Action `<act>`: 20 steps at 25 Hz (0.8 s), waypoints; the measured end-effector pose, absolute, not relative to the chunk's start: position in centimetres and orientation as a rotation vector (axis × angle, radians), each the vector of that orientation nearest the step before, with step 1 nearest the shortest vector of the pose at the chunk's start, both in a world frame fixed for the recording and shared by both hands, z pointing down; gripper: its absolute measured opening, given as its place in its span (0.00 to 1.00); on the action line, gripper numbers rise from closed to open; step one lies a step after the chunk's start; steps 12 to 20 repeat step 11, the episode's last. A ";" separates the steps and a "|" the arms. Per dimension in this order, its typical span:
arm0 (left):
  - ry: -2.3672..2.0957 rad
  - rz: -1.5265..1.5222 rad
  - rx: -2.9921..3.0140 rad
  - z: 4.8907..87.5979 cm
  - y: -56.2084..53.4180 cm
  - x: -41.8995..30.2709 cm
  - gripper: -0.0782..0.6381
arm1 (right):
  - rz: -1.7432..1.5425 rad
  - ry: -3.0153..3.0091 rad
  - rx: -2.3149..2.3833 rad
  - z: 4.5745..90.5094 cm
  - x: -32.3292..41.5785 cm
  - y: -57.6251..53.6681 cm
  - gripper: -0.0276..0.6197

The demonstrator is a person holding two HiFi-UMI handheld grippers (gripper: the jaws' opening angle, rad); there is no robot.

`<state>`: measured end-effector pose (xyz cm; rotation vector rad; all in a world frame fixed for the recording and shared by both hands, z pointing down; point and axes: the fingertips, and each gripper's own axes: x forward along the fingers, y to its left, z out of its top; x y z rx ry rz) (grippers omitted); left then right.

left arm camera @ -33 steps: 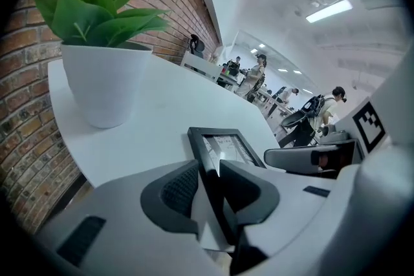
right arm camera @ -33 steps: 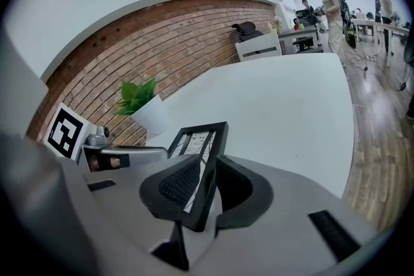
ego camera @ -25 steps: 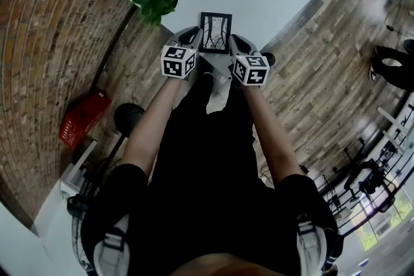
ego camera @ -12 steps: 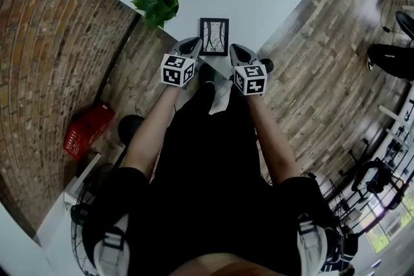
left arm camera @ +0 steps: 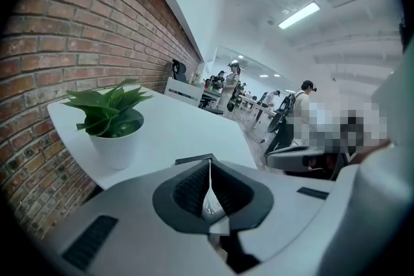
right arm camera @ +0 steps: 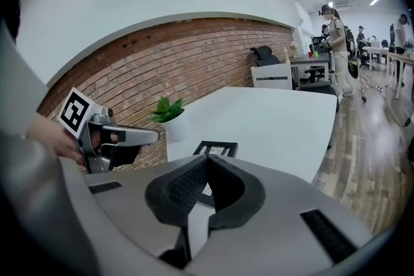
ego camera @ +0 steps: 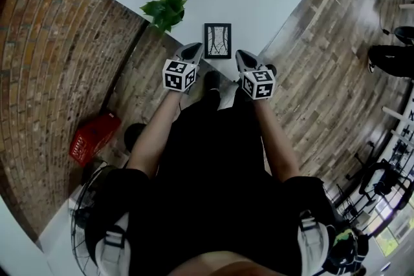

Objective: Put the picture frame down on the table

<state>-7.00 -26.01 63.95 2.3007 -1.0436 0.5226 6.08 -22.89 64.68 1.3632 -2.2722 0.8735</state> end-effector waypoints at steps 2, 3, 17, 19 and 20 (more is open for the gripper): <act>-1.039 0.516 2.310 63.4 -26.0 -7.2 0.15 | 0.892 -2.288 1.360 64.4 5.9 -22.6 0.04; -1.037 0.511 2.315 63.1 -25.9 -7.3 0.15 | 0.898 -2.292 1.360 64.4 5.8 -22.5 0.04; -0.993 0.466 2.362 61.3 -25.2 -7.6 0.15 | 0.879 -2.290 1.379 63.1 5.4 -22.0 0.04; -0.993 0.466 2.362 61.3 -25.2 -7.6 0.15 | 0.879 -2.290 1.379 63.1 5.4 -22.0 0.04; -0.993 0.466 2.362 61.3 -25.2 -7.6 0.15 | 0.879 -2.290 1.379 63.1 5.4 -22.0 0.04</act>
